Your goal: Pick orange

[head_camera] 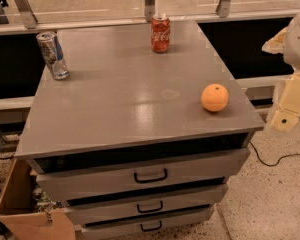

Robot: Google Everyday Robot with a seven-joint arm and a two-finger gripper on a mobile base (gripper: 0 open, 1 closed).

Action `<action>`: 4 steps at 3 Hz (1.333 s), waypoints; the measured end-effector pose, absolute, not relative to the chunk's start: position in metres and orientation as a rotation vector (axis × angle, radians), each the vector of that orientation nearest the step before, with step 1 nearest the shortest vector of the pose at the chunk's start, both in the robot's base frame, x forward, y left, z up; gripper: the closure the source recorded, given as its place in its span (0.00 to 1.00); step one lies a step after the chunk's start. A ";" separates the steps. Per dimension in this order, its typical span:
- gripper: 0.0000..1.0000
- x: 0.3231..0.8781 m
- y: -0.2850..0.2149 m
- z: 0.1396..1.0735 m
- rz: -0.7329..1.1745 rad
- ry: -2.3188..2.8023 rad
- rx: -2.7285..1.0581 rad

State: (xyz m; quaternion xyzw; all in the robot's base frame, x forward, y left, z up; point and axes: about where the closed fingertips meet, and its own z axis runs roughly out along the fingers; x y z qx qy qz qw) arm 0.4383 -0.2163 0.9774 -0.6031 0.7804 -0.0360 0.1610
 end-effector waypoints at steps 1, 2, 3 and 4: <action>0.00 0.438 -0.216 0.977 -0.103 2.228 -1.722; 0.00 0.443 -0.214 0.968 -0.033 2.210 -1.704; 0.00 0.461 -0.204 0.939 0.096 2.181 -1.663; 0.00 0.488 -0.186 0.911 0.204 2.130 -1.606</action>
Offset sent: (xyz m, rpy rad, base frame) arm 0.0145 0.0069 -0.0341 0.1694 0.0472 0.0227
